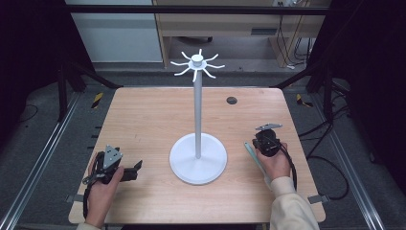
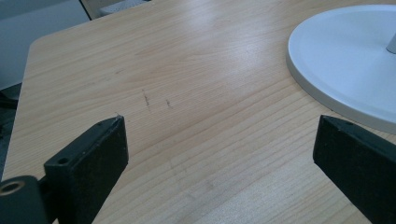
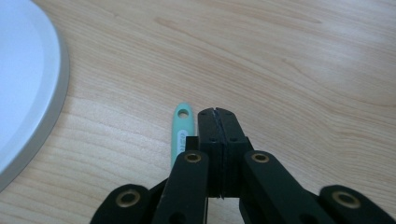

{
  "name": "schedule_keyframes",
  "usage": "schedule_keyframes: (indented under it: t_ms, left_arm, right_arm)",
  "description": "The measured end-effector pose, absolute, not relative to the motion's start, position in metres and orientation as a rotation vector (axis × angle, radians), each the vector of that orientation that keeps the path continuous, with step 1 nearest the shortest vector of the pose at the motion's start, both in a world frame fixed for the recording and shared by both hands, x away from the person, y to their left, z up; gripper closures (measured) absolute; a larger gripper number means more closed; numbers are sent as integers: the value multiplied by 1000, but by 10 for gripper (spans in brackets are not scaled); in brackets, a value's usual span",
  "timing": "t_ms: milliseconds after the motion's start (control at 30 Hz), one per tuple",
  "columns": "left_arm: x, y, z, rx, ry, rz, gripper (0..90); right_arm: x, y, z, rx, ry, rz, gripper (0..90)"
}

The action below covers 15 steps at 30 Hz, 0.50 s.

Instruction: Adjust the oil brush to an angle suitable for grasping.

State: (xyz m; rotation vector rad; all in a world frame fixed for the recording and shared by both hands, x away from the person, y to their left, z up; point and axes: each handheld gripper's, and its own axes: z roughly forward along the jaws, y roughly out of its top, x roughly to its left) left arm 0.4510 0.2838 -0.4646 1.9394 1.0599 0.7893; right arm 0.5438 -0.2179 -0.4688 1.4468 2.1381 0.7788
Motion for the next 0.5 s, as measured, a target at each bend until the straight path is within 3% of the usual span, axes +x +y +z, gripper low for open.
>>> schedule_keyframes:
  t_ms: [500]
  left_arm:
    - [451,283,-465,1943,1057,789,29]
  right_arm:
    - [550,-218,-483,1476,2204,738,900]
